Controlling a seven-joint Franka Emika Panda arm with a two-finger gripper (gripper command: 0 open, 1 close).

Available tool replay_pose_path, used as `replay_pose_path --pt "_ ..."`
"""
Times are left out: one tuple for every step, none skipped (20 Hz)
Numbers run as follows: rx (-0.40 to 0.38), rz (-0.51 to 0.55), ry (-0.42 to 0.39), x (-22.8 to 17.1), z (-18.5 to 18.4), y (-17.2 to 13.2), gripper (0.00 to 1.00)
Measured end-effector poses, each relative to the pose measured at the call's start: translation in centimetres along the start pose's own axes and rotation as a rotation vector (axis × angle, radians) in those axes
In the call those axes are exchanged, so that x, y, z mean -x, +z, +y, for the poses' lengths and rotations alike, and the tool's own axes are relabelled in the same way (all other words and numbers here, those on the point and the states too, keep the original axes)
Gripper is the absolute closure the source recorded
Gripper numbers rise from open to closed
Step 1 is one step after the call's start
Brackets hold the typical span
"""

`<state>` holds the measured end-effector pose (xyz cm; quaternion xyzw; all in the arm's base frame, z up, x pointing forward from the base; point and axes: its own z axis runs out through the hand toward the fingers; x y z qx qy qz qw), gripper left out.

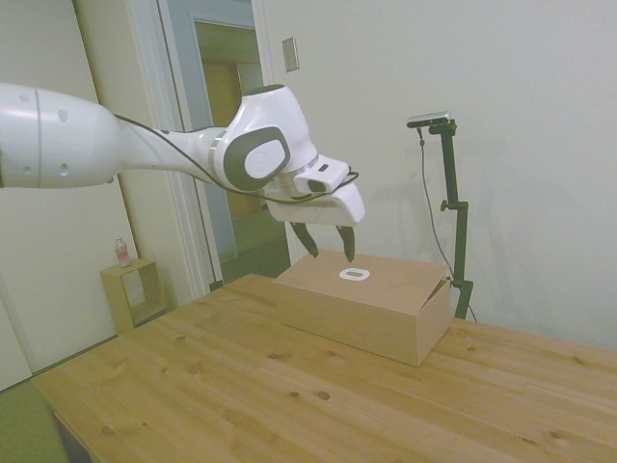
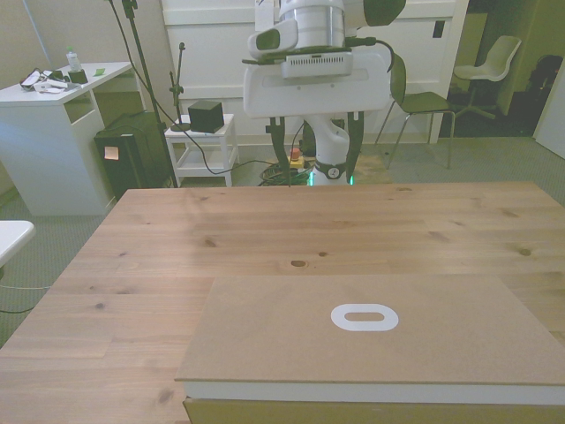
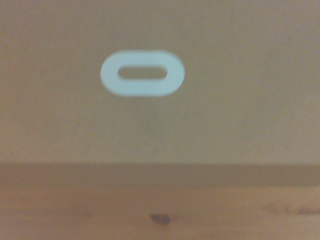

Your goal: Close the box

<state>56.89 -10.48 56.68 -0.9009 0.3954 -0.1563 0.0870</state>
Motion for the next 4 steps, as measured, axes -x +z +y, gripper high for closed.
replay_pose_path --pt "0.008 -0.026 0.020 1.4 0.8 0.4 0.00" --pt "0.016 -0.055 0.043 2.9 1.6 1.0 0.00" --pt "0.024 -0.085 0.062 4.3 2.4 1.8 0.00" --pt "0.035 -0.108 0.077 5.8 3.2 2.6 0.00"
